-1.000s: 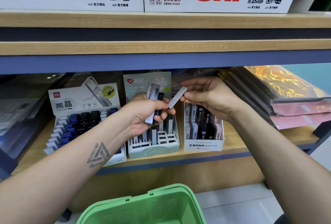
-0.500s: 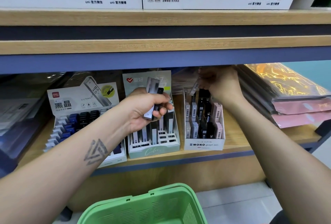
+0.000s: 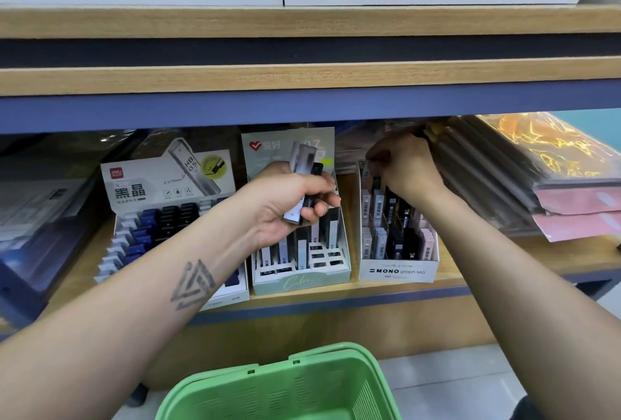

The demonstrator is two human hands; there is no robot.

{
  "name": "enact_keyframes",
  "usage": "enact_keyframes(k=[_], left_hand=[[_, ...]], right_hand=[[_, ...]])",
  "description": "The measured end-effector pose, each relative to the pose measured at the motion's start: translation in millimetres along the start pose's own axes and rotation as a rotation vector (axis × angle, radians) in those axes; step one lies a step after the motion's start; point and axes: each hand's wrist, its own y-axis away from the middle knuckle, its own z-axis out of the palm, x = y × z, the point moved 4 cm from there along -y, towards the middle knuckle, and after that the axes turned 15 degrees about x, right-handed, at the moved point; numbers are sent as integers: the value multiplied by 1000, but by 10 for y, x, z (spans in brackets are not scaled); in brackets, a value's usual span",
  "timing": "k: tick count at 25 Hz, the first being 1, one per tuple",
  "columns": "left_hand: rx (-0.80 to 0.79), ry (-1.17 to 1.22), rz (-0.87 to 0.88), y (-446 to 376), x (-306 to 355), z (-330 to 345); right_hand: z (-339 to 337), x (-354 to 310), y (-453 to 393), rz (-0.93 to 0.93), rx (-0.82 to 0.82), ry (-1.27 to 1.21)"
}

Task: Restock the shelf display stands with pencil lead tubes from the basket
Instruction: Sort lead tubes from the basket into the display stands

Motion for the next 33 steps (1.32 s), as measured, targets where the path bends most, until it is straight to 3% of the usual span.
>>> enact_keyframes(k=[10, 12, 15, 17, 18, 24, 33], left_hand=[[-78, 72, -92, 31, -41, 8], [-105, 88, -114, 41, -51, -2], [-147, 74, -103, 71, -55, 8], [-177, 66, -77, 103, -53, 30], [-193, 63, -73, 115, -55, 37], [-191, 55, -123, 135, -45, -67], [-28, 115, -97, 96, -20, -170]], right_hand=[[5, -64, 50, 20, 16, 74], [-86, -178, 85, 70, 3, -161], [-120, -428, 285, 377, -355, -859], [-136, -542, 403, 406, -531, -986], [-144, -557, 422, 395, -545, -976], [-278, -369, 343, 514, -369, -1021], [-287, -321, 383, 488, -400, -1077]])
